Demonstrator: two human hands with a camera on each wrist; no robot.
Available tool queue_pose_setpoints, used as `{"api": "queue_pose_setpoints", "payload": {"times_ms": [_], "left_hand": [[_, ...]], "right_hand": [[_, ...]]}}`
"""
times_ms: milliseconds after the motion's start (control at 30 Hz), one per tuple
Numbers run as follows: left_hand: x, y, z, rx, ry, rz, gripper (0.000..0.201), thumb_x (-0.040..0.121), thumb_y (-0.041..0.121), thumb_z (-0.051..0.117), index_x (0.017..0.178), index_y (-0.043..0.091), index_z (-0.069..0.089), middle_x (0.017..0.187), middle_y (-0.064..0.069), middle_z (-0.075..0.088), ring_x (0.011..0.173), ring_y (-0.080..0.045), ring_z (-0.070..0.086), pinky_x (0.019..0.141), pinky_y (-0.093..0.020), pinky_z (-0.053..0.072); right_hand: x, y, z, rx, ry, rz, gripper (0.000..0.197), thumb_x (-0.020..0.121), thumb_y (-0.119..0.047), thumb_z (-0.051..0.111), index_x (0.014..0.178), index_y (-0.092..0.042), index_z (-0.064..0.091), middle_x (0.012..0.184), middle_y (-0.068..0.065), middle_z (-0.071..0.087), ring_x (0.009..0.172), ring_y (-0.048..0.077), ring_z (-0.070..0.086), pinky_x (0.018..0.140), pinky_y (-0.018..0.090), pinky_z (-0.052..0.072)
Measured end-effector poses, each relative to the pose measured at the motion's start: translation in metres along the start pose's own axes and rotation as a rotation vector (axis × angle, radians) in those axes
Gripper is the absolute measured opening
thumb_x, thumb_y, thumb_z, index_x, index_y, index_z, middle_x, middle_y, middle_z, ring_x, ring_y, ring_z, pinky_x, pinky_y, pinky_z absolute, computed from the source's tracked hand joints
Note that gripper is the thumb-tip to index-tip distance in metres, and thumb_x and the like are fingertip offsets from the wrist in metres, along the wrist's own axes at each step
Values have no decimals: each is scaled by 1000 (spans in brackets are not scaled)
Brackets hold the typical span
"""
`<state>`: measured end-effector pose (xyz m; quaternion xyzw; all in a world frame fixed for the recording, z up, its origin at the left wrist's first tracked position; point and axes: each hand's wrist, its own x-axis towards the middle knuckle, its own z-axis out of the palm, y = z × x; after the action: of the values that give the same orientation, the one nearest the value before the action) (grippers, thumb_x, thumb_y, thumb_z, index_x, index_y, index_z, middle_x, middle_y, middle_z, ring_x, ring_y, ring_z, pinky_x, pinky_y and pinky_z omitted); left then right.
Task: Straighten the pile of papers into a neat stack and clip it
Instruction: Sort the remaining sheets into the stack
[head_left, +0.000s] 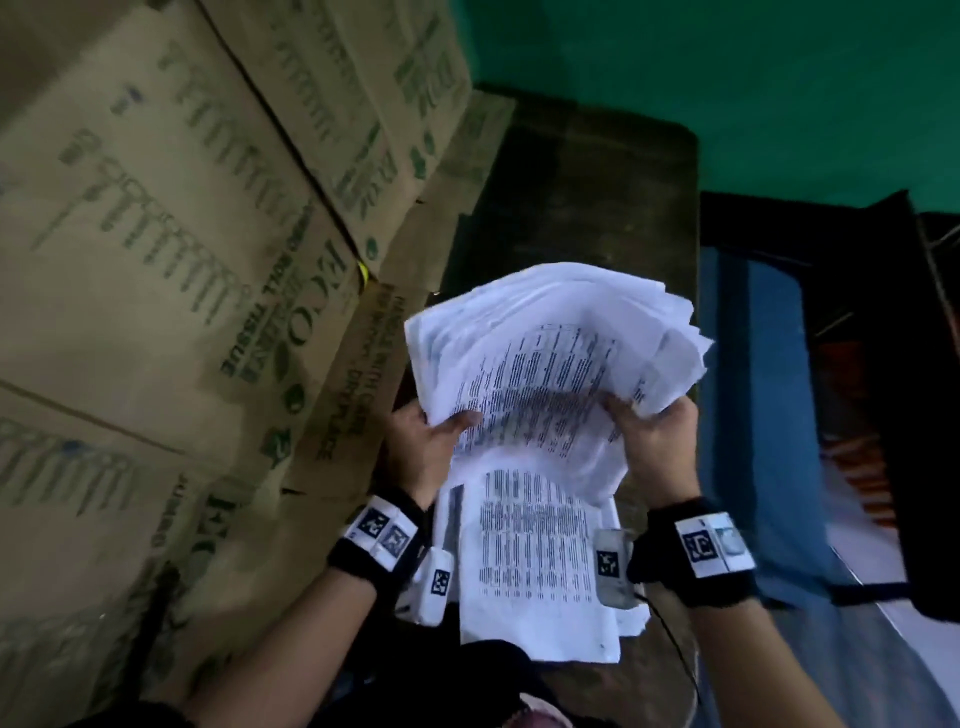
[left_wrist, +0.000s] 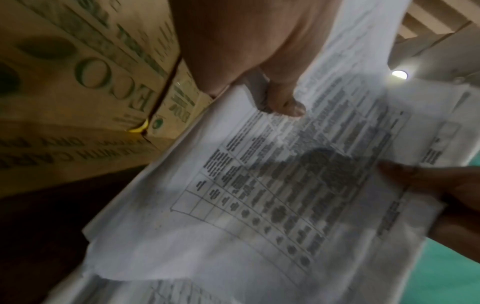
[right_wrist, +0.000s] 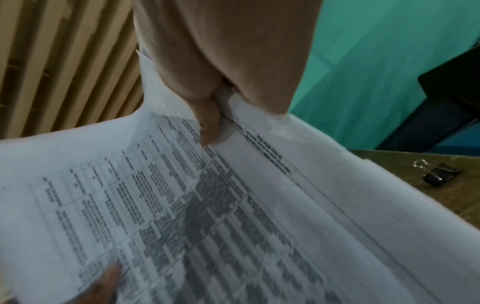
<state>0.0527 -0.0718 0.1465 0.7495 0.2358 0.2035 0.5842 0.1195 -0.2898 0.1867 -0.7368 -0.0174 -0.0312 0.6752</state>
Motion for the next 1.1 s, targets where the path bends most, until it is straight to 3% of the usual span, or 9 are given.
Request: {"api": "queue_pose_setpoints", "payload": {"times_ms": [67,133,267,400,500,700,833,967,1100], "left_hand": [[-6,-4,11,36,12,30,30,68,11,84,56,28,62,63,2,71,52,7,52,49,-23,45],[-12,-3,18,-38,-88,-29,12,75,7,78,78,17,72,76,4,71,61,2,59,59,-29,52],[-3,-6,16,-128,-232,9,36,76,5,73,107,-7,62,99,13,66,88,18,59,79,-4,43],[14,11,14,-176,-347,212,27,65,0,57,89,-13,57,98,31,63,94,15,57,86,-4,41],[27,7,18,-73,-386,193,22,60,-1,56,80,6,60,77,25,68,72,12,59,68,-10,47],[40,21,14,-96,-498,158,17,68,-21,61,76,-6,63,70,-6,64,71,-8,61,75,-5,47],[38,14,21,-75,-378,29,30,73,1,78,102,1,68,104,-4,69,90,-6,66,75,-15,54],[32,24,23,-132,-252,105,32,62,-2,83,91,-3,69,88,6,68,76,12,65,69,-8,49],[34,16,19,-131,-338,-7,44,55,26,88,92,17,66,85,12,71,77,-4,69,72,-26,56]], "right_hand": [[-10,12,-7,43,84,-2,25,77,2,76,83,-22,72,82,-14,75,77,8,70,73,31,56],[-18,25,-15,105,99,65,23,76,-1,77,89,-19,74,88,-2,76,79,17,69,76,41,56],[-28,13,-34,210,-5,67,38,78,13,69,113,1,61,89,-5,73,76,7,66,70,25,53],[-15,10,-41,131,-84,-29,59,68,16,57,126,8,46,102,-15,70,95,-1,64,81,15,49],[-9,10,-28,83,-102,-14,69,55,12,47,124,8,49,107,-4,65,99,-1,63,85,17,47],[-8,19,-29,94,-85,95,48,75,23,64,118,4,53,85,-17,74,78,-4,67,68,11,51],[1,31,-21,43,98,108,23,74,15,72,94,7,66,65,-19,71,61,-8,64,59,14,50],[2,37,-31,22,90,86,24,80,18,63,97,1,64,73,-21,72,70,-8,65,67,15,52],[3,51,-46,-65,4,114,36,69,15,57,104,6,63,87,-11,74,83,-1,65,77,23,51]]}}
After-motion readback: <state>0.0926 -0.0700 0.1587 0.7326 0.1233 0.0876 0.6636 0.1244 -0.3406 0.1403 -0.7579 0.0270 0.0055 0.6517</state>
